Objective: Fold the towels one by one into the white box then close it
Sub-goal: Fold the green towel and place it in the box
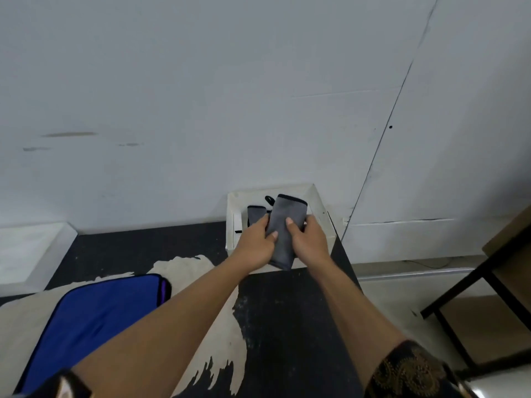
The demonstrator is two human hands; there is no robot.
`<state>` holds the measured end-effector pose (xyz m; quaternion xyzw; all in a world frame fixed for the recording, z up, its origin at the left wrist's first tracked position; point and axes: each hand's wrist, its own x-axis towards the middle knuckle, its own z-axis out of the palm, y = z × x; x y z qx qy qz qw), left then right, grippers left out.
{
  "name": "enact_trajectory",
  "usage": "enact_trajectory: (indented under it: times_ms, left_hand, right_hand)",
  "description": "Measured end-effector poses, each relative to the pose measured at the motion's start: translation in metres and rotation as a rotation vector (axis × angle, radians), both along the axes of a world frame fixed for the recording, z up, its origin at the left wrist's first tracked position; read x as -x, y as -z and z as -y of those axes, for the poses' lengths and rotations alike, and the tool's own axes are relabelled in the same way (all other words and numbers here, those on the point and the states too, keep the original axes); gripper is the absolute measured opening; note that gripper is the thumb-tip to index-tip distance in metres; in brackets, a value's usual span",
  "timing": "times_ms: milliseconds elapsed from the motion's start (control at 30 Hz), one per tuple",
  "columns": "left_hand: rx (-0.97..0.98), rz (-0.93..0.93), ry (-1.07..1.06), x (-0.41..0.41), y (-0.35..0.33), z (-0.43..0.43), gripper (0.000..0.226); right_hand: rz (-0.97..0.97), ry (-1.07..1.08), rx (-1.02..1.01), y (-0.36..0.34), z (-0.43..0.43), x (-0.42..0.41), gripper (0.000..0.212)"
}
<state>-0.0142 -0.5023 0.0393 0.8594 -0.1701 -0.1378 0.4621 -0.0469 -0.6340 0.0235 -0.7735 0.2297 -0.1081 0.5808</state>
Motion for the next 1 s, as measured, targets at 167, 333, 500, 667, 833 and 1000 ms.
enact_trajectory:
  times_ms: [167, 333, 500, 667, 833, 1000]
  left_hand:
    - [0.111, -0.215, -0.185, -0.061, 0.005, 0.067, 0.03]
    - [0.12, -0.297, -0.307, -0.098, 0.041, 0.112, 0.027]
    - [0.155, -0.301, -0.28, -0.108, 0.069, 0.137, 0.045]
    - [0.212, -0.387, -0.282, -0.123, 0.097, 0.145, 0.052]
    - [0.209, -0.557, -0.275, -0.136, 0.115, 0.149, 0.031]
    - [0.195, -0.675, -0.386, -0.135, 0.127, 0.153, 0.025]
  right_hand:
    - [-0.096, -0.229, 0.296, -0.014, 0.066, -0.061, 0.03]
    - [-0.146, -0.255, 0.49, 0.006, 0.103, -0.086, 0.039]
    - [-0.224, -0.301, 0.744, 0.032, 0.112, -0.087, 0.057]
    - [-0.321, -0.546, 0.95, 0.045, 0.106, -0.096, 0.047]
    - [-0.542, -0.717, 1.009, 0.055, 0.101, -0.109, 0.062]
    - [-0.374, -0.645, 1.03, 0.049, 0.104, -0.095, 0.041]
